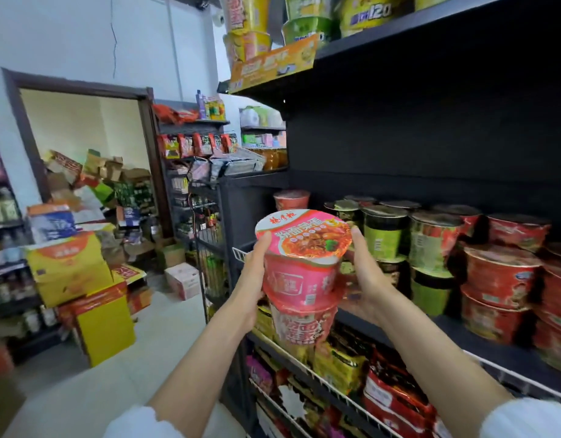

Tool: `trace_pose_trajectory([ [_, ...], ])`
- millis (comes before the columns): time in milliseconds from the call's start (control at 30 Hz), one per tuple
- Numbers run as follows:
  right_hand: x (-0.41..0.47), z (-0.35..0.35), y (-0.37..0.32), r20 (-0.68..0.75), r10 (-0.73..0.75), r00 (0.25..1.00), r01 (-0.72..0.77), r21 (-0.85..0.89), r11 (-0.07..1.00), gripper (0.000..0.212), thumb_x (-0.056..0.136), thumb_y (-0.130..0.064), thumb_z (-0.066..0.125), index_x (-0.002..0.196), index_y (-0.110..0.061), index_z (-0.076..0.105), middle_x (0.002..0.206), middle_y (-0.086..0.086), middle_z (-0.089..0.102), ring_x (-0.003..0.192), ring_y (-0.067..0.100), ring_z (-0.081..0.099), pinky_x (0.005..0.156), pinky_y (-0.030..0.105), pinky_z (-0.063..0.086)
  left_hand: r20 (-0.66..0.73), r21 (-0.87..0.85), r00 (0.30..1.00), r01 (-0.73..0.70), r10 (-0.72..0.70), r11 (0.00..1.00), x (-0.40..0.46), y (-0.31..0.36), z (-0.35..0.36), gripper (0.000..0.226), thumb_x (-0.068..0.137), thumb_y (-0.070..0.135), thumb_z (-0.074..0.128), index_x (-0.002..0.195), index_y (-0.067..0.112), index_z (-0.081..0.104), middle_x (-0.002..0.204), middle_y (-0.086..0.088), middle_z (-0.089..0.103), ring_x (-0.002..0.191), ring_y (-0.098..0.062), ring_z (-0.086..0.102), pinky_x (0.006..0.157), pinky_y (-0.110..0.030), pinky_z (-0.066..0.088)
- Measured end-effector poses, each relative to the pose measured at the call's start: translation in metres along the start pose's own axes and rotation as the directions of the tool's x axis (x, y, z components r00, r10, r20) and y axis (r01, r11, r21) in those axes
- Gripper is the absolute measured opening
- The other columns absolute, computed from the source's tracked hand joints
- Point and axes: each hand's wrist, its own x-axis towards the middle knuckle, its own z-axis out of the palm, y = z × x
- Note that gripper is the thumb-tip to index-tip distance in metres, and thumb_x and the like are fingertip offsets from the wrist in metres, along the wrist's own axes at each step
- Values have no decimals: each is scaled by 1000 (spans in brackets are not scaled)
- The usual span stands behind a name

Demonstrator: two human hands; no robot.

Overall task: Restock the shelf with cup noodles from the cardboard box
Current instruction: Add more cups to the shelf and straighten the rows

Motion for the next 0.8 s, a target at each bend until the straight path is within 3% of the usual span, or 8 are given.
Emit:
trace_pose_trajectory([
  [100, 71, 20, -9, 52, -33, 998, 36, -54, 998, 67, 86, -74, 18, 123, -31, 53, 130, 4, 55, 107, 20, 52, 85, 38, 46, -41, -4, 999, -4, 4, 1000, 71, 0, -12, 62, 75, 74, 38, 118, 30, 51, 116, 1, 58, 102, -12, 56, 79, -25, 41],
  [200, 140, 40, -22, 66, -41, 997, 46, -77, 996, 73, 78, -83, 24, 124, -35, 55, 132, 0, 56, 119, 26, 52, 97, 48, 45, -84, -7, 996, -38, 37, 999, 136, 7, -22, 31, 91, 59, 33, 87, 36, 52, 88, 9, 60, 78, 0, 55, 63, -16, 42],
  [333, 217, 65, -35, 70, -32, 997, 36, -50, 998, 71, 78, -80, 32, 126, -31, 54, 108, -5, 63, 102, 20, 59, 91, 44, 48, -57, 2, 997, -49, 49, 999, 208, 15, -34, 27, 97, 51, 30, 82, 37, 48, 77, 15, 55, 53, 11, 57, 48, -6, 44],
  [400, 248, 76, -39, 48, -25, 999, 26, -29, 999, 63, 83, -74, 33, 122, -30, 54, 92, -7, 60, 87, 14, 58, 79, 37, 48, -28, -11, 999, -30, 30, 999, 248, 6, -47, 27, 92, 53, 39, 101, 31, 52, 87, 10, 57, 60, 11, 59, 54, -11, 47],
  [467, 276, 85, -42, 23, -23, 999, 24, -31, 999, 55, 88, -67, 32, 121, -29, 54, 84, -7, 57, 78, 11, 55, 65, 31, 45, 4, -20, 1000, -3, 3, 1000, 289, -6, -56, 55, 85, 58, 47, 126, 23, 41, 105, 7, 55, 80, 3, 55, 68, -21, 44],
  [533, 303, 92, -43, -5, -31, 999, 31, -40, 999, 56, 92, -62, 30, 126, -25, 53, 81, -8, 54, 73, 8, 52, 57, 26, 40, 31, 0, 999, 26, -26, 1000, 325, -17, -63, 57, 85, 58, 49, 128, 23, 38, 108, 7, 56, 85, 0, 53, 71, -23, 41],
  [700, 368, 113, -30, -90, 42, 995, -42, 11, 999, 67, 88, -67, 35, 131, -18, 51, 85, -3, 53, 76, 15, 51, 79, 38, 44, 80, 14, 992, 95, -96, 995, 389, -33, -74, 63, 81, 60, 54, 130, 20, 45, 107, 7, 64, 89, -3, 59, 66, -22, 43],
  [800, 398, 124, -20, -98, 91, 991, -86, 52, 995, 66, 88, -66, 37, 129, -18, 52, 86, -1, 56, 78, 16, 54, 78, 39, 46, 47, -2, 989, 143, -142, 990, 416, -44, -83, 59, 85, 56, 55, 130, 18, 46, 97, 7, 62, 82, -3, 57, 64, -21, 43],
])
